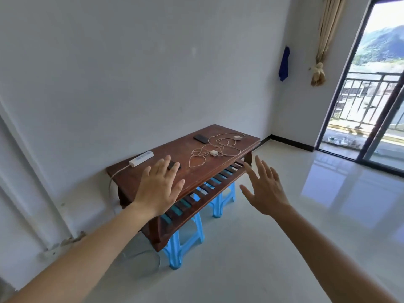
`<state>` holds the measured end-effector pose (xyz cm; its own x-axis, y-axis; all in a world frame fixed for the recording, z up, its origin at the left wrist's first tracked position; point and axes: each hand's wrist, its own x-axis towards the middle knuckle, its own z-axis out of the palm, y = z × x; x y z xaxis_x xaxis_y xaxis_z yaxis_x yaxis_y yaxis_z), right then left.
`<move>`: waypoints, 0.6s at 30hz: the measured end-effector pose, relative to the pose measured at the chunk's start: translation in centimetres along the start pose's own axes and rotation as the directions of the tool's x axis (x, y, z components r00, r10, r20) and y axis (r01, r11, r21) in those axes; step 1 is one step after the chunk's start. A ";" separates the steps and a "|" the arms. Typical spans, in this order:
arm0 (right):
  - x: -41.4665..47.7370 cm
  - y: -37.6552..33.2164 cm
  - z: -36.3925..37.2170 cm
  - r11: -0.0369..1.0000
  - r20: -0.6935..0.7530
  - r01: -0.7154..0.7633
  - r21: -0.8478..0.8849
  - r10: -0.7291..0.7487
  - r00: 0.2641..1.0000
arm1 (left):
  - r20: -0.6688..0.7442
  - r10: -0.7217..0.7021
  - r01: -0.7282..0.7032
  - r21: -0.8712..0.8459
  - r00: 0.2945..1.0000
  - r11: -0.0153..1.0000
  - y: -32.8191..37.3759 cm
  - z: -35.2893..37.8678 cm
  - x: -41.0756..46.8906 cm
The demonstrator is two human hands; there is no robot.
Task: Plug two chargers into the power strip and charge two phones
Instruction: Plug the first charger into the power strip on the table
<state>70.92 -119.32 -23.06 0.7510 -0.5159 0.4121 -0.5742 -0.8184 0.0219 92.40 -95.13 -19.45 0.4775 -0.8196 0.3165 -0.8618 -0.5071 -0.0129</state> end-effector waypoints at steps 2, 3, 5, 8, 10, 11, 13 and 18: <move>3.9 2.0 3.6 1.000 0.030 -0.008 0.016 0.007 1.000 | 0.050 0.002 -0.004 0.039 0.999 0.999 0.3 3.4 4.6; 5.9 3.0 5.2 0.999 0.033 -0.005 0.035 0.004 0.999 | 0.072 -0.007 0.003 0.055 0.997 0.998 0.3 4.8 6.9; 10.7 4.8 7.3 0.998 0.050 0.003 0.064 -0.006 0.999 | 0.105 -0.034 0.026 0.077 0.994 0.997 0.3 6.9 11.7; 18.4 7.2 9.5 0.995 0.065 0.033 0.092 -0.039 0.997 | 0.120 -0.069 0.058 0.091 0.990 0.994 -0.4 8.7 18.6; 23.4 8.2 11.1 0.992 0.063 0.028 0.124 -0.036 0.997 | 0.110 -0.087 0.079 0.074 0.990 0.994 -1.2 9.9 22.6; 25.3 8.6 12.2 0.990 0.075 0.021 0.141 -0.032 0.997 | 0.117 -0.102 0.095 0.063 0.988 0.993 -1.6 10.7 24.3; 28.5 8.8 15.1 0.986 0.126 0.015 0.167 -0.036 0.991 | 0.134 -0.137 0.130 0.060 0.981 0.990 -2.5 12.8 26.9; 34.8 9.6 24.2 0.982 0.277 0.104 0.155 -0.145 0.950 | 0.211 -0.202 0.194 0.056 0.956 0.979 -4.7 20.9 32.7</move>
<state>99.46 -151.21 -30.51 0.8868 -0.4418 0.1355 -0.4351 -0.8971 -0.0771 115.64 -125.07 -28.84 0.6668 -0.7378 0.1052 -0.7415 -0.6709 -0.0046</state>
